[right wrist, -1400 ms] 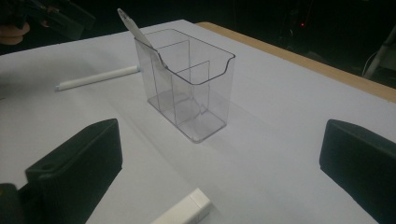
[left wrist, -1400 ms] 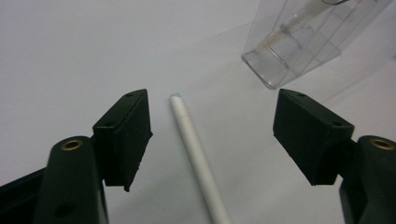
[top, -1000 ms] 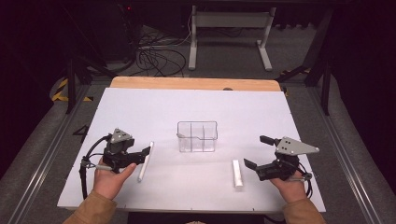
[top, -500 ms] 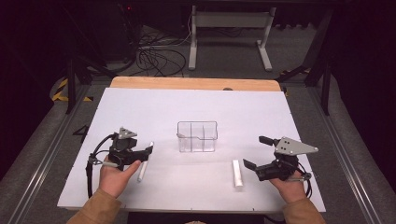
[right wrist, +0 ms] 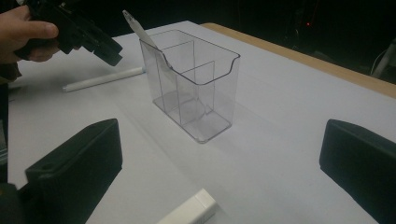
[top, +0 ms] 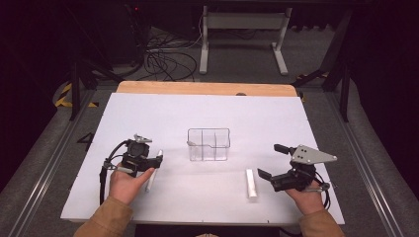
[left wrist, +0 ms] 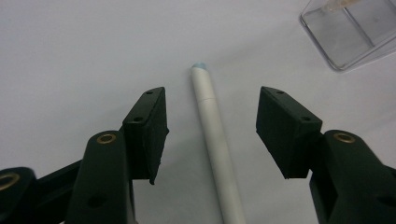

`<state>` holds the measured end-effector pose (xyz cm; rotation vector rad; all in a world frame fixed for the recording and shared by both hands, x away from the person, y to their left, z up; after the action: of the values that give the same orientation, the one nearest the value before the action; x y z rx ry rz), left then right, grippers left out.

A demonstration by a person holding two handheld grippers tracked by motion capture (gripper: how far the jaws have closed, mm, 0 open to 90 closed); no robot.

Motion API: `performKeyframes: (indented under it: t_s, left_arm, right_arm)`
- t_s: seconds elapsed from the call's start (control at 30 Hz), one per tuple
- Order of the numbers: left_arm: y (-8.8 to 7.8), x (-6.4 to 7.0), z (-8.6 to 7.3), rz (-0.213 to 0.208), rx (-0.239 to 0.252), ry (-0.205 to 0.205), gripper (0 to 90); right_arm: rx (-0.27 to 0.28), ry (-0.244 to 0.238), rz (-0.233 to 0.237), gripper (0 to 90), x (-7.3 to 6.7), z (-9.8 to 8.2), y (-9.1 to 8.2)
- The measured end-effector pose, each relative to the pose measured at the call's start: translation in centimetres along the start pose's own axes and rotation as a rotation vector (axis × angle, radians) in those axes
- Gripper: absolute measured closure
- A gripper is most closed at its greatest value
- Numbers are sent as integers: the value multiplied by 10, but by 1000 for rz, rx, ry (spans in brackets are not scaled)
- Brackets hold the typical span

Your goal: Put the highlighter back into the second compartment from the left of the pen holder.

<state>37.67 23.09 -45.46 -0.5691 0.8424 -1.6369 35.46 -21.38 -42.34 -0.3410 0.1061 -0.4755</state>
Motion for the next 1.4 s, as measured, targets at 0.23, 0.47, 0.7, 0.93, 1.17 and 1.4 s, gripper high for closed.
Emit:
performKeyframes:
  t_s: [0.23, 0.47, 0.7, 0.93, 1.17, 1.4]
  left_arm:
    - [7, 0, 0, 0, -21, -5, 475]
    - [15, 3, -1, 12, -51, 15, 529]
    - [20, 5, -1, 5, -78, 21, 630]
    - [24, 4, -1, 2, -108, 17, 699]
    - [26, 5, -1, 3, -103, 1, 766]
    - [21, 4, -1, -4, -63, -6, 777]
  right_arm:
    - [-2, 2, 4, 0, 0, 0, 1]
    - [-5, 1, 6, 0, 0, -1, 2]
    - [-9, 5, 11, 0, -1, -2, 3]
    - [-15, 3, 13, 0, -2, -2, 4]
    - [-17, 4, 14, 0, -2, -3, 5]
    - [-21, 2, 16, 0, -2, -4, 6]
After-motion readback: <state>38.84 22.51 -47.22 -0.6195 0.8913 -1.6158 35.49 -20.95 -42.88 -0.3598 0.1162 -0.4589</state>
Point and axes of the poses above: each handheld gripper's, and its own axes: y roughly forward along the jaws, z roughly out of its top, x roughly to its right, the point moved 1 cm from there along y, roughly forward along the jaws, and after that the axes turned 9 degrees about z, right-handed, at the moved point
